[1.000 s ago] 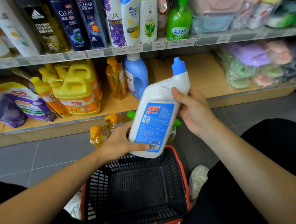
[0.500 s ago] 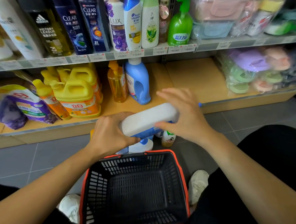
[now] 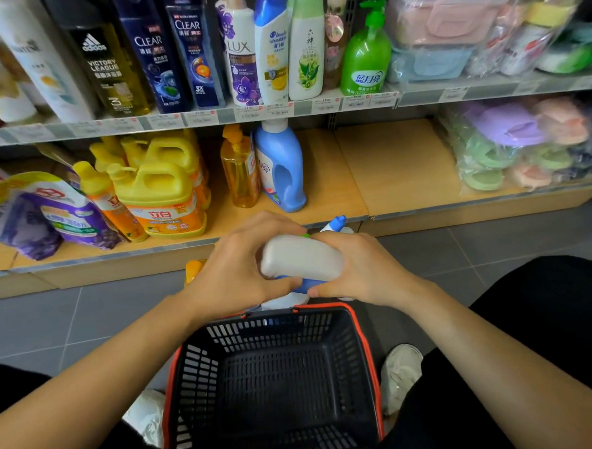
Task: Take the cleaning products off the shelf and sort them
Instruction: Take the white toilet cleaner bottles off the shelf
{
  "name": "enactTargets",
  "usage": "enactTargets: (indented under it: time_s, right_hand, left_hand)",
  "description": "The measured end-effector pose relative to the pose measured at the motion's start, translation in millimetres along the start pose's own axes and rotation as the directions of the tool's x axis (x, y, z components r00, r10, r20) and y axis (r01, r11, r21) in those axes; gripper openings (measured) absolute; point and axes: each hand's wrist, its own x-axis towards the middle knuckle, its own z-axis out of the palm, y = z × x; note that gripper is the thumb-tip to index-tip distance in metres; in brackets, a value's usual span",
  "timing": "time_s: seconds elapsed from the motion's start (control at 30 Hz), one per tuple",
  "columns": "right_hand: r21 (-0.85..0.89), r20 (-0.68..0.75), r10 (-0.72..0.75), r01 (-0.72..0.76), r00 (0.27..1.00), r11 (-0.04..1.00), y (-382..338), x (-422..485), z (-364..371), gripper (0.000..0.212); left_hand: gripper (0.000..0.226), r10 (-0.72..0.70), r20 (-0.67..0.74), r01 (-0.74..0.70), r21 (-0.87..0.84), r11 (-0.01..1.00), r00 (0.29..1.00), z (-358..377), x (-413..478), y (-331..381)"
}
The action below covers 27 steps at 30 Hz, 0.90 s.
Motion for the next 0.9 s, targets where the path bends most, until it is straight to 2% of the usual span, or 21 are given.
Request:
enactTargets:
  time_s: [0.07, 0.17, 0.3, 0.43, 0.57, 0.7, 0.9]
  right_hand:
    - [0.169, -0.025, 0.050, -0.045, 0.998, 0.985, 1.4, -1.3, 2.8, 0.060]
    - [0.294, -0.023, 0.063, -0.053, 0.998, 0.954, 3.1, -1.0, 7.8, 0.057]
    - [0.355, -0.034, 0.072, -0.055, 0.997, 0.933, 0.8, -1.0, 12.9, 0.056]
    - [0.420, -0.048, 0.061, -0.035, 0.997, 0.907, -2.6, 0.4, 17.0, 0.058]
    - [0.496, -0.077, 0.064, -0.017, 0.995, 0.868, -1.9, 2.2, 21.3, 0.065]
    - [0.547, -0.108, 0.060, 0.009, 0.992, 0.837, -4.8, 1.3, 19.9, 0.053]
    - [0.583, -0.151, 0.065, 0.036, 0.986, 0.812, -8.7, -1.3, 19.5, 0.053]
  left_hand:
    - [0.051, -0.028, -0.055, 0.018, -0.171, 0.985, 0.998, -3.8, 1.8, -0.9]
    - [0.042, -0.200, -0.035, 0.169, -0.399, 0.901, 0.979, -6.8, 0.7, -3.5]
    - [0.032, -0.332, -0.040, 0.272, -0.488, 0.829, 0.942, -7.6, 2.4, -11.7]
    - [0.025, -0.344, -0.053, 0.270, -0.513, 0.815, 0.937, -10.4, 1.5, -15.4]
    - [0.034, -0.200, -0.127, 0.137, -0.383, 0.913, 0.972, -12.5, -5.0, -9.2]
    - [0.038, -0.043, -0.141, 0.008, -0.245, 0.970, 0.989, -12.1, -11.6, -1.2]
    - [0.028, 0.217, -0.242, -0.230, -0.025, 0.973, 0.946, -6.9, -18.5, -0.2]
